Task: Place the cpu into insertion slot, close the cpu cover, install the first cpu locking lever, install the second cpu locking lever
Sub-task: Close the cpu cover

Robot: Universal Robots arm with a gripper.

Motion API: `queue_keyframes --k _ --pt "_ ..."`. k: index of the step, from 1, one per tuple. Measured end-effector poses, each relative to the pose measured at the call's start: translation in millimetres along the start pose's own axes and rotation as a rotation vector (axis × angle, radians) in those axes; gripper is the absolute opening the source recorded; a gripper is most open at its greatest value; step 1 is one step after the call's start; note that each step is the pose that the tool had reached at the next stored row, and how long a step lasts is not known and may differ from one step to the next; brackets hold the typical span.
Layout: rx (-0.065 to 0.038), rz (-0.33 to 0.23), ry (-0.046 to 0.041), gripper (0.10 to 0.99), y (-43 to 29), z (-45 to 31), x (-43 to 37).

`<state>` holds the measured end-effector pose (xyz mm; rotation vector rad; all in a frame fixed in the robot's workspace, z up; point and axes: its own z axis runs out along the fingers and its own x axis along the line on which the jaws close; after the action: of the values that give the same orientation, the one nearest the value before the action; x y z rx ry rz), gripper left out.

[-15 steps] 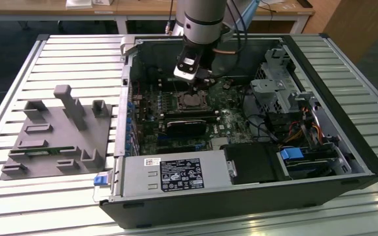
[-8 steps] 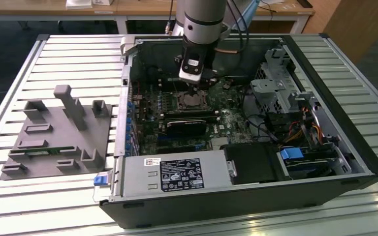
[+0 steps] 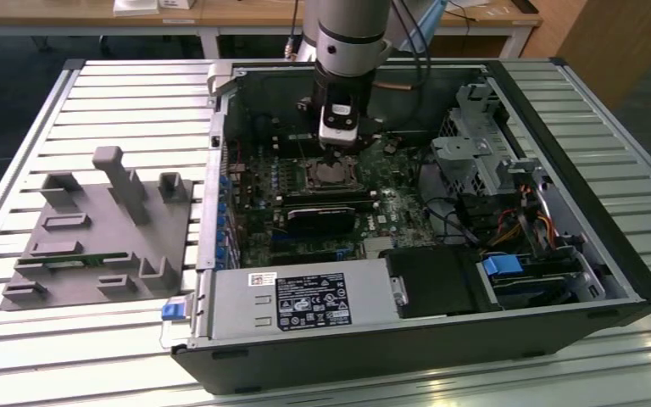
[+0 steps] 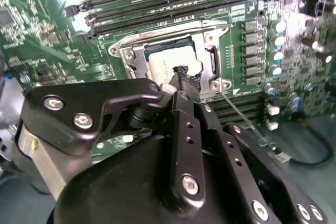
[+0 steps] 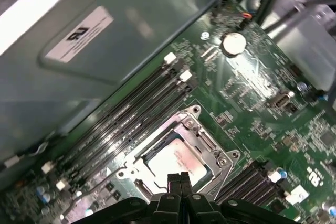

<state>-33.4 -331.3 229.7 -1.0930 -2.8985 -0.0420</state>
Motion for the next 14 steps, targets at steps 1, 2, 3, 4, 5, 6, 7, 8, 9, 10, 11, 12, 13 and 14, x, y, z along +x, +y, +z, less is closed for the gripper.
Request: queue_keyframes --k 1,2,3,4,5,6,7,8,9,10,11,12,13,14 --pt "0.001 -0.018 0.0002 0.106 0.0 0.1 0.0" --pt "0.002 -0.036 0.0003 0.106 0.0 0.1 0.0" --pt "0.003 -0.055 0.0005 0.106 0.0 0.2 0.0" --pt "0.004 -0.073 0.0007 0.106 0.0 0.3 0.0" --pt "0.005 -0.091 0.0009 0.106 0.0 0.3 0.0" --pt "0.006 -0.109 0.0011 0.106 0.0 0.4 0.0" --pt "0.006 -0.127 0.0012 0.106 0.0 0.5 0.0" --pt "0.007 -0.145 0.0014 0.106 0.0 0.5 0.0" --pt "0.008 -0.163 0.0016 0.106 0.0 0.6 0.0" --pt "0.009 -0.183 0.0018 0.106 0.0 0.6 0.0" --pt "0.010 -0.200 0.0020 0.106 0.0 0.7 0.0" --pt "0.011 -0.218 0.0022 0.106 0.0 0.7 0.0" --pt "0.012 -0.236 0.0023 0.106 0.0 0.7 0.0" --pt "0.013 -0.254 0.0025 0.106 0.0 0.7 0.0"
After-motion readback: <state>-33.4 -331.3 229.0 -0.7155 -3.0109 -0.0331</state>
